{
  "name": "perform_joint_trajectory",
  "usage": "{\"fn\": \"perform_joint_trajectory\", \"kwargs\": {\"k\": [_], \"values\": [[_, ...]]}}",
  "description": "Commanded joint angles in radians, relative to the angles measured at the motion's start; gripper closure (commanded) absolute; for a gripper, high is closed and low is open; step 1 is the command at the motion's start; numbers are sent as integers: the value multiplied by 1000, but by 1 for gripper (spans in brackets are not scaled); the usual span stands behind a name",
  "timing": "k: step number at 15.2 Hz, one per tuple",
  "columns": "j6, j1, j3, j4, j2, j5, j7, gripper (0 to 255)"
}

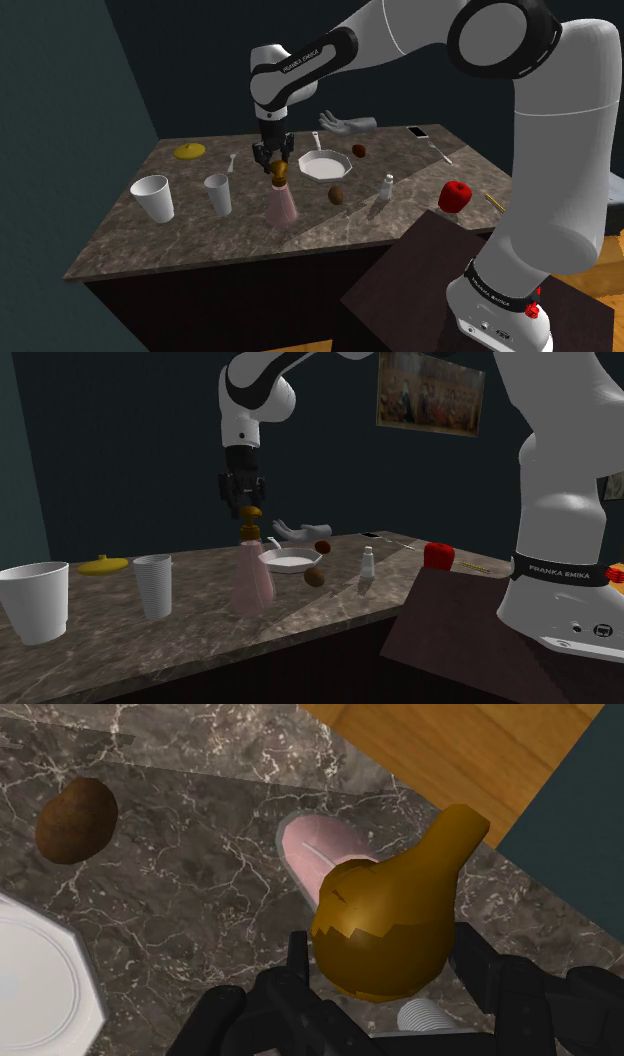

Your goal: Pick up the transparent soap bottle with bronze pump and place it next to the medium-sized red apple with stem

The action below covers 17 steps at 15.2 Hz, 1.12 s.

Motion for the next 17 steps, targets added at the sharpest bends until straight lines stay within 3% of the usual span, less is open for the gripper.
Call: {"fn": "perform_joint_trajectory", "kwargs": {"k": [1, 17], "values": [[0, 0, 0, 0, 0, 0, 0, 255], [-176, -3, 3, 113, -64, 6, 6, 255]]}}
